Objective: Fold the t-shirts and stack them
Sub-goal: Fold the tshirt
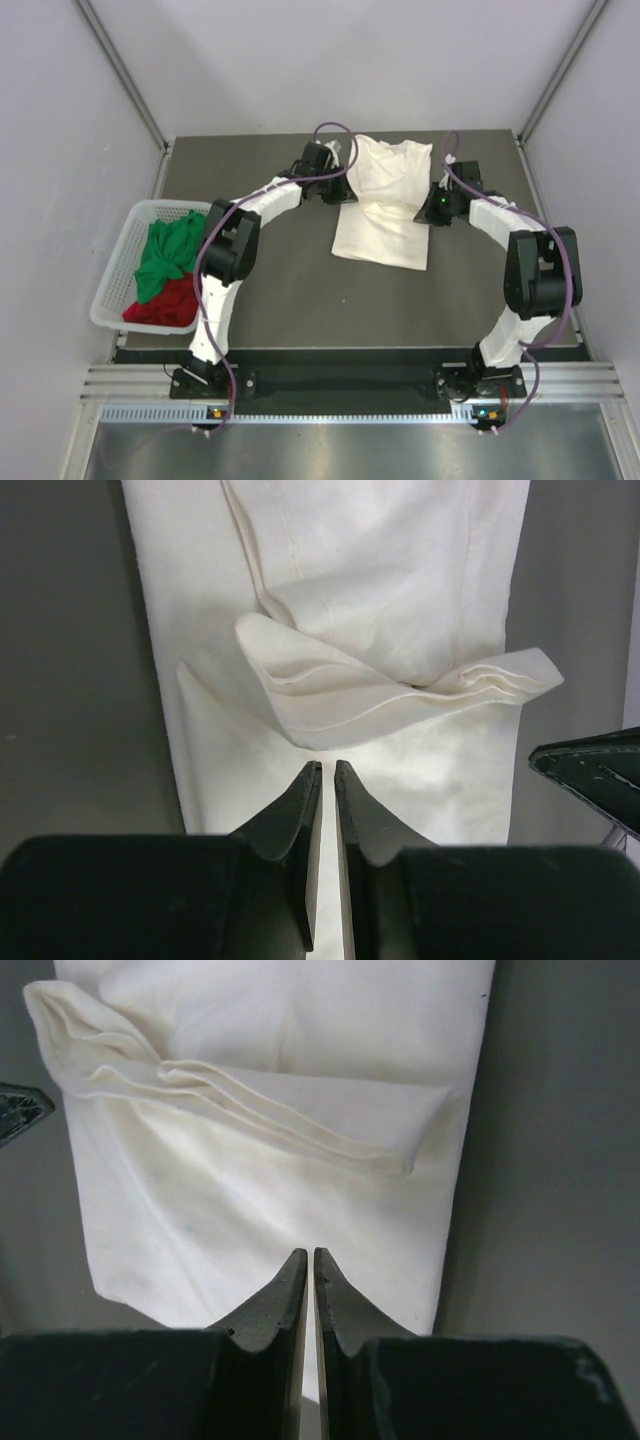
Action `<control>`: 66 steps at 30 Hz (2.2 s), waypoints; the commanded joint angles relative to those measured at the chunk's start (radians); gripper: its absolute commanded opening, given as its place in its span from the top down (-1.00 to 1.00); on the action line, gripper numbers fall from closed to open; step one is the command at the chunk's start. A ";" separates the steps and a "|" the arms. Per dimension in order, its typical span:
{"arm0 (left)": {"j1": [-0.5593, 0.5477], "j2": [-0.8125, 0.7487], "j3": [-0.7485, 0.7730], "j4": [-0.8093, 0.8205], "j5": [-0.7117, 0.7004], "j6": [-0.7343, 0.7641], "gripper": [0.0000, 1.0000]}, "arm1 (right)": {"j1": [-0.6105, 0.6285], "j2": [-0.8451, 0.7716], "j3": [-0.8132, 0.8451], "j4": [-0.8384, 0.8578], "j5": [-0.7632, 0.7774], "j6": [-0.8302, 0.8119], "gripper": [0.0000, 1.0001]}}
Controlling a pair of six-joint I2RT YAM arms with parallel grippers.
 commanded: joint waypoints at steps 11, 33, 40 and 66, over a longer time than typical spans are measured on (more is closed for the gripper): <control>0.005 0.181 0.289 0.017 -0.111 0.021 0.66 | -0.035 0.239 0.312 0.014 0.133 -0.035 0.89; 0.090 0.047 0.068 0.097 0.065 0.287 0.17 | -0.230 0.262 0.306 0.031 -0.316 -0.259 0.46; 0.093 0.152 0.183 0.023 0.191 0.353 0.20 | -0.238 0.324 0.331 0.036 -0.342 -0.330 0.46; 0.093 0.245 0.300 0.034 0.122 0.325 0.14 | -0.196 0.437 0.398 0.056 -0.417 -0.407 0.35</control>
